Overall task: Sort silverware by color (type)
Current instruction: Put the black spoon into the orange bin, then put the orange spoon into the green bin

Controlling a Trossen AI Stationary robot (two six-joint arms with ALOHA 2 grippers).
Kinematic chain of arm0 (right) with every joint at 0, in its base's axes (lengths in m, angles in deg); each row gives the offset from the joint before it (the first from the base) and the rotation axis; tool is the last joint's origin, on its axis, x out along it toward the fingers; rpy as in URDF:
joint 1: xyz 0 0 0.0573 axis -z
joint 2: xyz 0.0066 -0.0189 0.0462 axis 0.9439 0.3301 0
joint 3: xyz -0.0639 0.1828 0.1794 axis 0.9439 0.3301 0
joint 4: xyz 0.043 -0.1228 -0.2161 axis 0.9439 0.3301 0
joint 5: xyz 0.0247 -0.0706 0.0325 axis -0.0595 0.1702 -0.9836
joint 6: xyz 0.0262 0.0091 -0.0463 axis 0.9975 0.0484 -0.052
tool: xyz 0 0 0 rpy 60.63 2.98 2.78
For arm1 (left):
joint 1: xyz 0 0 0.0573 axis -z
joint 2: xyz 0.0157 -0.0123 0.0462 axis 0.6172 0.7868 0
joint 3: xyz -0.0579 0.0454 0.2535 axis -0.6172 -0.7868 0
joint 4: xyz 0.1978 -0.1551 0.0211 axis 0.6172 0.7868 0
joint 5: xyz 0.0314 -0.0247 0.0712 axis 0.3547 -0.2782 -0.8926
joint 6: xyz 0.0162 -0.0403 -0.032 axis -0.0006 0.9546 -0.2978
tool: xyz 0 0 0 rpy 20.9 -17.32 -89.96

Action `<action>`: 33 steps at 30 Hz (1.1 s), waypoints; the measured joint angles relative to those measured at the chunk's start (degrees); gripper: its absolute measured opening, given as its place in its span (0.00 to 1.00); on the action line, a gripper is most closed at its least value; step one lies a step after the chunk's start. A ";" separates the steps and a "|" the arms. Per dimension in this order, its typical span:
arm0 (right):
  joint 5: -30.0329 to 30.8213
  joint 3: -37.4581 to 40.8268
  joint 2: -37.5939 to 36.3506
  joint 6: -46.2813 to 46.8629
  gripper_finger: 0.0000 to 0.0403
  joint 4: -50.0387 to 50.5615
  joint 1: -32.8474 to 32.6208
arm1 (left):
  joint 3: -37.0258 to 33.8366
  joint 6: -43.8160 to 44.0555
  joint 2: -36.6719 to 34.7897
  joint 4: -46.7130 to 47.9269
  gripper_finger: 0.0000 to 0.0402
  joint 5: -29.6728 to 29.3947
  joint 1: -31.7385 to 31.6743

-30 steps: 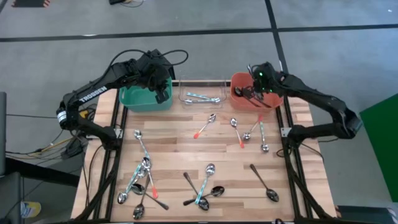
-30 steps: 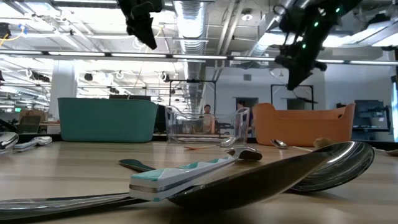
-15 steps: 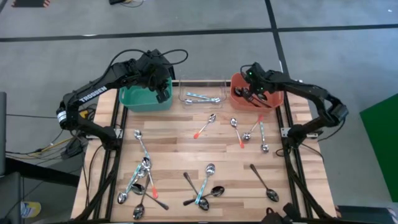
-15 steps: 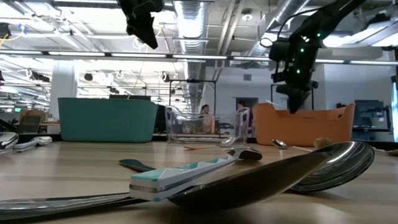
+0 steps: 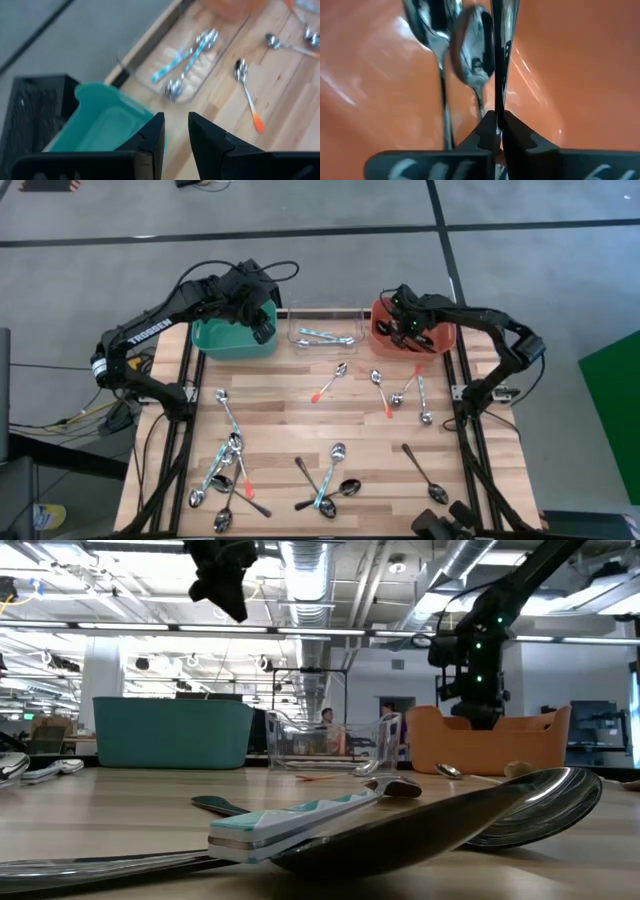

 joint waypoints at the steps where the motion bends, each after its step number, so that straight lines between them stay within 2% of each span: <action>1: 0.71 0.00 0.44 -0.78 0.10 0.08 0.00 | 0.00 0.71 0.00 1.08 0.19 0.00 0.00; 12: 1.33 0.00 1.55 -2.84 0.12 -1.61 0.61 | -0.04 4.44 0.00 10.24 0.19 -0.01 0.57; 16: 1.33 0.00 1.55 -2.84 0.12 -0.45 0.74 | -2.66 6.31 -0.07 14.84 0.19 1.57 2.33; 25: 2.13 0.00 1.55 -2.79 0.16 -0.05 0.72 | -7.65 13.05 -0.04 18.76 0.19 6.78 9.78; 33: 4.32 0.00 1.54 -2.28 0.25 -0.45 0.72 | -7.67 23.07 -0.04 18.81 0.19 6.42 17.57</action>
